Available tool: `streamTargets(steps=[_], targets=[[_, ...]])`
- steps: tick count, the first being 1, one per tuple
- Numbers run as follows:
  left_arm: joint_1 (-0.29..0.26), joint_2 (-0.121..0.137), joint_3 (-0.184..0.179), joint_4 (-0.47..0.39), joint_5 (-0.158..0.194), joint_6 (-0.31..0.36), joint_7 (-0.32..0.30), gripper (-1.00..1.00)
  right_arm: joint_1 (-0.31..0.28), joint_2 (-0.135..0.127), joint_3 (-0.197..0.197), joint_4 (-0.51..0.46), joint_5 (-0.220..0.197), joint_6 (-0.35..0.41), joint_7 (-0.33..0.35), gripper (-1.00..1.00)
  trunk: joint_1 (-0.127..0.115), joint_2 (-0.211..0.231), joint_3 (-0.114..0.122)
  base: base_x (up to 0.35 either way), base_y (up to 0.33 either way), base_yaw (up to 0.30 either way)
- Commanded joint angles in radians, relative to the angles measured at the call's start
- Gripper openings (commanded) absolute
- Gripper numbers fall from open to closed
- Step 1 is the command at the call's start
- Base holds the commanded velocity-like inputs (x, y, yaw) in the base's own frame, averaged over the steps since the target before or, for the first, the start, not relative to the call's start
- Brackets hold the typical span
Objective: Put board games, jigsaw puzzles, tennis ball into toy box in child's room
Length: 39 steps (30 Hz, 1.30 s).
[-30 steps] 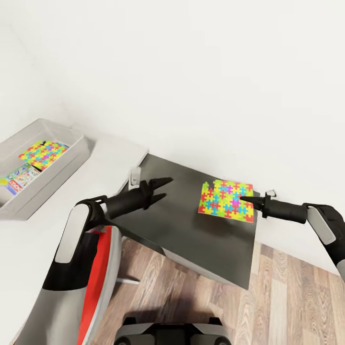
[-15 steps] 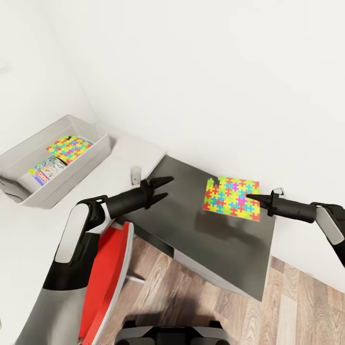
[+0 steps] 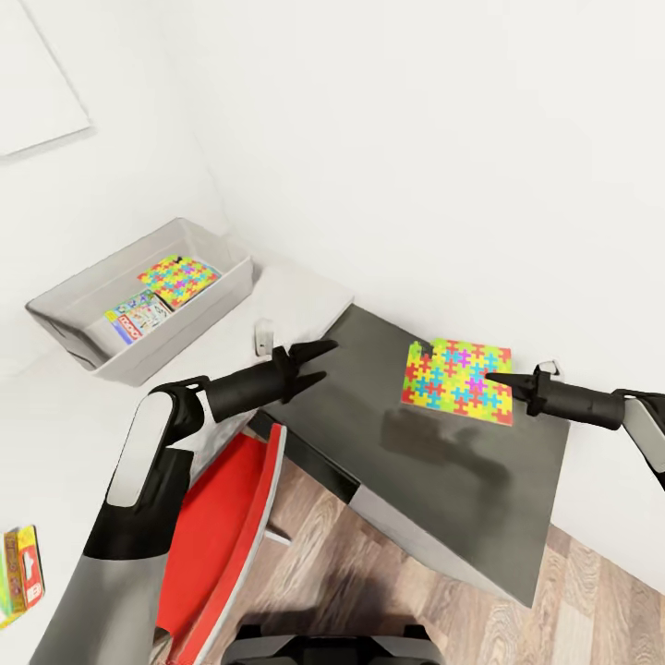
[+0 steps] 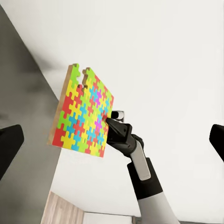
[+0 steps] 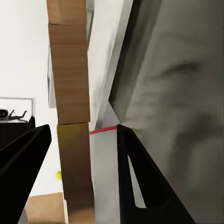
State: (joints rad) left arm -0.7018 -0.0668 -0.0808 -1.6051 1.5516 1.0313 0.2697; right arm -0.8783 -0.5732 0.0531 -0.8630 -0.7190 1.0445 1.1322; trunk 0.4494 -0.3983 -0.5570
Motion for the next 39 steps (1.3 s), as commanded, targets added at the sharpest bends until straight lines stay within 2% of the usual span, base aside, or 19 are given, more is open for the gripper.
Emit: streamTargets(steps=[1,4,11,19,26,33,39], targets=[[-0.001,0.0,0.001,0.0,0.013,0.003,0.01,1.0,-0.001,-0.004,0.002,0.001,-0.001,0.003,0.008,-1.0,0.001,-0.002,0.0,0.0,0.0,0.217],[0.0,0.004,0.004,-0.001,0.024,0.003,0.011,1.0,0.0,-0.007,0.002,0.001,-0.001,0.003,0.023,-1.0,0.001,-0.002,0.003,0.0,0.0,0.217],[0.002,0.032,0.006,-0.001,0.067,0.002,0.01,1.0,0.006,-0.012,0.001,0.001,0.003,0.003,0.081,-1.0,0.001,-0.002,0.011,0.0,0.0,0.218],[0.004,0.044,0.007,-0.001,0.08,0.0,0.012,1.0,0.017,-0.016,0.001,-0.002,0.004,0.003,0.102,-1.0,0.001,-0.002,0.02,0.0,0.0,0.221],[0.025,0.047,0.005,-0.001,0.073,-0.005,0.016,1.0,0.021,-0.018,-0.001,-0.003,0.004,0.003,0.108,-1.0,0.001,-0.002,0.028,-0.003,-0.006,0.223],[0.035,0.045,0.001,-0.001,0.018,-0.006,0.017,1.0,0.023,-0.019,-0.001,-0.005,0.004,0.003,0.11,-1.0,0.001,-0.002,0.033,-0.065,-0.142,0.128],[0.035,0.044,0.0,0.0,0.002,-0.007,0.017,1.0,0.024,-0.019,-0.001,-0.007,0.004,0.003,0.11,-1.0,0.001,-0.002,0.034,-0.029,-0.065,0.031]])
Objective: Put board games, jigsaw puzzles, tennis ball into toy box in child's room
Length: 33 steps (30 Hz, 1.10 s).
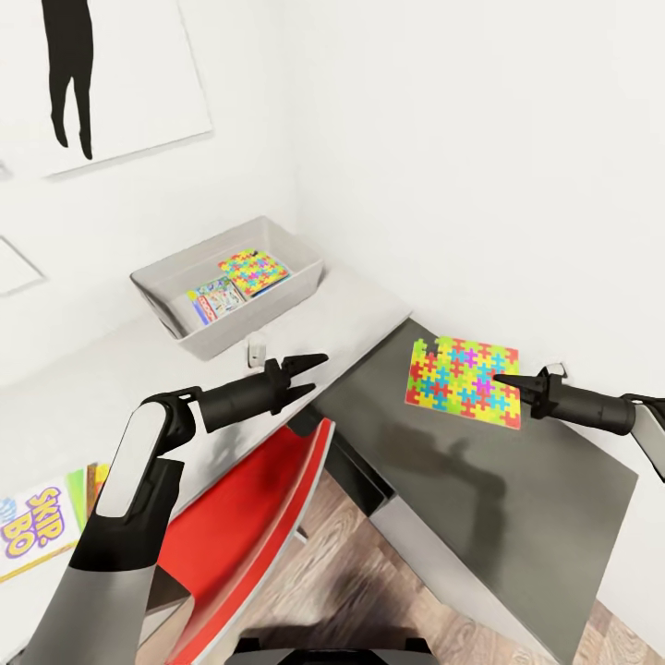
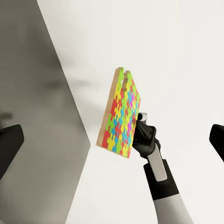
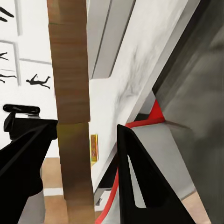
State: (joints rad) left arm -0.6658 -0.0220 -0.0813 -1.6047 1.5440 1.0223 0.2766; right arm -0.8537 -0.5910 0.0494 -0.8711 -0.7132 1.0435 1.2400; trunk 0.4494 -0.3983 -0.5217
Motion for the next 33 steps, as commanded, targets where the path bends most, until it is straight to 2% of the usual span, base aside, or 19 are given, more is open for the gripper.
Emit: streamTargets(steps=[1,11,26,30,33], targets=[[-0.001,-0.001,0.0,0.0,0.008,0.002,0.011,1.0,-0.001,-0.001,0.003,0.0,-0.002,0.004,0.002,-1.0,0.001,-0.002,-0.001,-0.015,-0.033,0.016],[-0.003,-0.001,0.001,0.001,0.004,0.002,0.012,1.0,-0.001,0.0,0.003,-0.001,-0.002,0.004,0.003,-1.0,0.001,-0.002,-0.001,-0.007,-0.015,0.078],[-0.003,0.001,0.006,0.0,0.003,0.003,0.005,1.0,-0.002,-0.001,0.002,0.0,-0.001,0.004,0.002,-1.0,0.001,-0.002,-0.001,-0.001,-0.002,0.258],[-0.001,0.003,0.022,-0.001,0.004,0.003,-0.009,1.0,-0.008,-0.001,-0.007,0.005,0.0,0.004,0.001,-1.0,0.001,-0.002,-0.001,0.0,0.0,0.288],[0.003,0.004,0.058,0.001,0.005,0.004,-0.02,1.0,-0.015,-0.004,-0.021,0.007,-0.002,0.004,0.001,-1.0,0.001,-0.002,-0.001,0.0,0.0,0.291]])
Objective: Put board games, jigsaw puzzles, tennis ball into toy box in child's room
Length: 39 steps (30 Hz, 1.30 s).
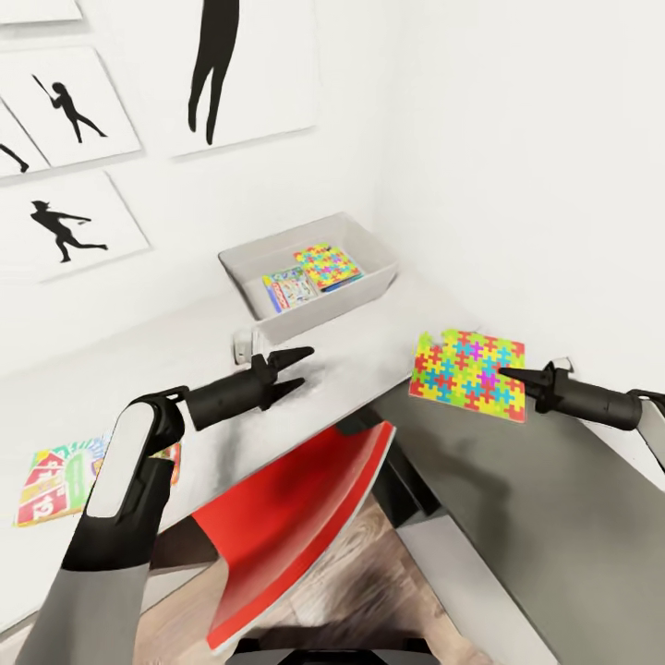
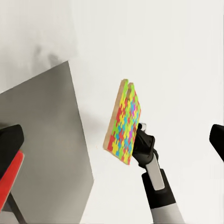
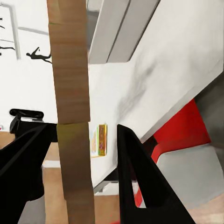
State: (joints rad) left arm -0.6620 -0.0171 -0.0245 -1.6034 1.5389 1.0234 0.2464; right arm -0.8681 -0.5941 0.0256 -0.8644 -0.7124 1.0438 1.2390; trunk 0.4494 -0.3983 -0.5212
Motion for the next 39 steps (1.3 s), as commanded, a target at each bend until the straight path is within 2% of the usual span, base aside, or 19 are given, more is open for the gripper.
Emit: streamTargets(steps=[1,4,5,8,9,12,13,17,18,24,28,34,39], targets=[[-0.001,-0.001,0.001,0.0,0.01,0.003,0.01,1.0,-0.001,-0.001,0.003,0.0,-0.002,0.003,0.002,-1.0,0.001,-0.002,-0.001,0.0,0.0,0.292],[0.007,0.003,0.05,-0.001,0.015,0.005,0.002,1.0,-0.017,-0.02,-0.009,0.001,-0.004,0.003,0.002,-1.0,0.001,-0.002,-0.001,0.0,0.0,0.294],[0.007,0.003,0.05,-0.001,0.015,0.005,0.002,1.0,-0.017,-0.02,-0.009,0.001,-0.004,0.003,0.002,-1.0,0.001,-0.002,-0.001,0.0,0.0,0.294],[0.023,0.013,0.099,-0.002,0.019,0.007,-0.003,1.0,-0.07,-0.035,-0.012,0.011,-0.004,0.003,-0.001,-1.0,0.001,-0.002,-0.001,0.0,0.0,0.295],[0.023,0.013,0.099,-0.002,0.019,0.007,-0.003,1.0,-0.07,-0.035,-0.012,0.011,-0.004,0.003,-0.001,-1.0,0.001,-0.002,-0.001,0.0,0.0,0.295],[0.04,0.026,0.143,-0.002,0.021,0.008,-0.005,1.0,-0.139,-0.04,-0.01,0.045,-0.003,0.003,-0.004,-1.0,0.001,-0.002,-0.001,0.0,0.0,0.296],[0.04,0.026,0.143,-0.002,0.021,0.008,-0.005,1.0,-0.139,-0.04,-0.01,0.045,-0.003,0.003,-0.004,-1.0,0.001,-0.002,-0.001,0.0,0.0,0.296],[0.085,0.037,0.185,-0.003,0.022,0.009,-0.007,1.0,-0.231,-0.041,0.014,0.11,0.0,0.003,-0.007,-1.0,0.001,-0.002,-0.001,0.0,0.0,0.297],[0.085,0.037,0.185,-0.003,0.022,0.009,-0.007,1.0,-0.231,-0.041,0.014,0.11,0.0,0.003,-0.007,-1.0,0.001,-0.002,-0.001,0.0,0.0,0.297],[0.126,0.039,0.201,-0.003,0.023,0.008,-0.008,1.0,-0.353,-0.042,0.09,0.187,0.001,0.003,-0.008,-1.0,0.001,-0.002,-0.001,0.0,0.0,0.298],[0.132,0.038,0.201,-0.003,0.023,0.009,-0.008,1.0,-0.398,-0.042,0.115,0.217,0.002,0.003,-0.009,-1.0,0.001,-0.002,-0.001,0.0,0.0,0.299],[0.134,0.041,0.202,-0.003,0.024,0.009,-0.009,1.0,-0.46,-0.038,0.136,0.252,0.004,0.003,-0.01,-1.0,0.001,-0.002,-0.001,0.0,0.0,0.3],[0.135,0.04,0.202,-0.004,0.023,0.009,-0.01,1.0,-0.477,-0.026,0.141,0.262,0.01,0.003,-0.012,-1.0,0.001,-0.002,-0.001,0.0,0.0,0.3]])
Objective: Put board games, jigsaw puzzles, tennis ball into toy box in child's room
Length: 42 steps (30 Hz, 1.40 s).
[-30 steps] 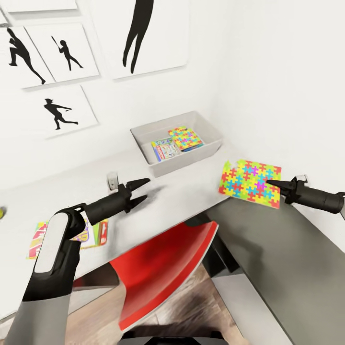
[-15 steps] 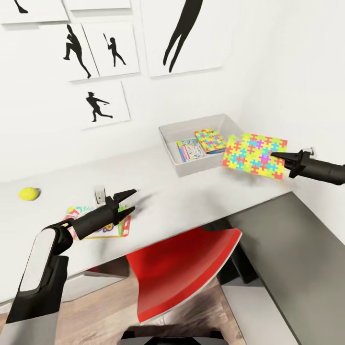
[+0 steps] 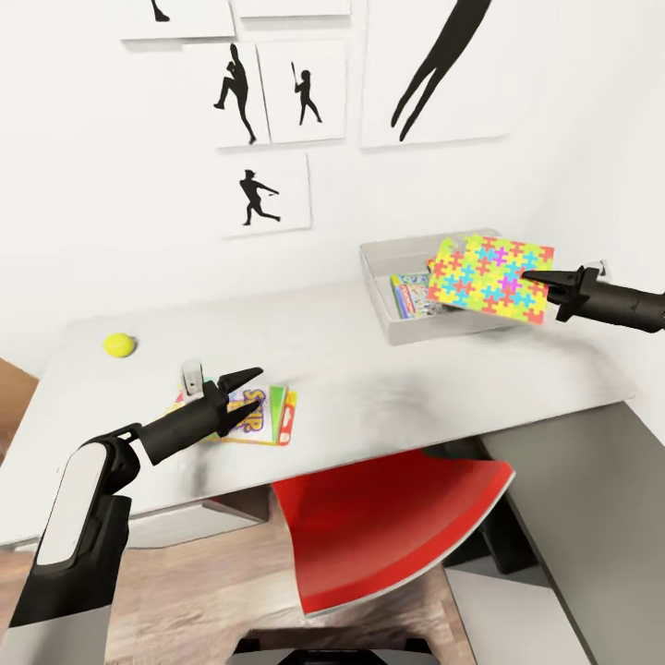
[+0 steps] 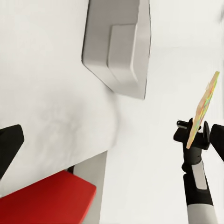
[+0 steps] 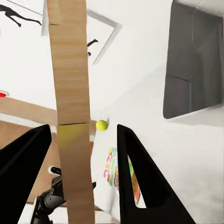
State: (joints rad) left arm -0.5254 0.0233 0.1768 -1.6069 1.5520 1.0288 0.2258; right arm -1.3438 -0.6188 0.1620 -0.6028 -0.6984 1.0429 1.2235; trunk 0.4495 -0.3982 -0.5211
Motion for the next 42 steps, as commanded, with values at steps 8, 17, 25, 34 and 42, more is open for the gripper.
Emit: streamTargets(steps=[8,17,25,34,42], targets=[[0.005,-0.001,0.004,0.0,0.009,0.002,-0.018,1.0,0.003,0.001,0.01,-0.006,0.013,0.004,0.003,-1.0,0.001,-0.002,-0.001,0.0,-0.002,0.252],[0.008,0.0,0.004,-0.001,0.008,0.0,-0.051,1.0,0.019,0.002,0.01,-0.013,0.038,0.004,0.002,-1.0,0.001,-0.002,-0.001,0.0,-0.13,0.088],[0.008,0.001,0.007,0.0,0.008,-0.002,-0.059,1.0,0.022,0.001,0.008,-0.013,0.045,0.004,0.002,-1.0,0.001,-0.002,0.0,0.0,-0.073,0.131],[0.008,-0.001,0.003,0.0,0.008,-0.002,-0.061,1.0,0.02,-0.005,0.005,-0.006,0.046,0.004,0.002,-1.0,0.001,-0.002,0.004,0.0,-0.017,0.197],[0.007,-0.002,0.002,-0.001,0.008,-0.003,-0.062,1.0,0.013,-0.01,0.0,-0.005,0.047,0.004,0.002,-1.0,0.001,-0.002,0.006,0.0,-0.004,0.065]])
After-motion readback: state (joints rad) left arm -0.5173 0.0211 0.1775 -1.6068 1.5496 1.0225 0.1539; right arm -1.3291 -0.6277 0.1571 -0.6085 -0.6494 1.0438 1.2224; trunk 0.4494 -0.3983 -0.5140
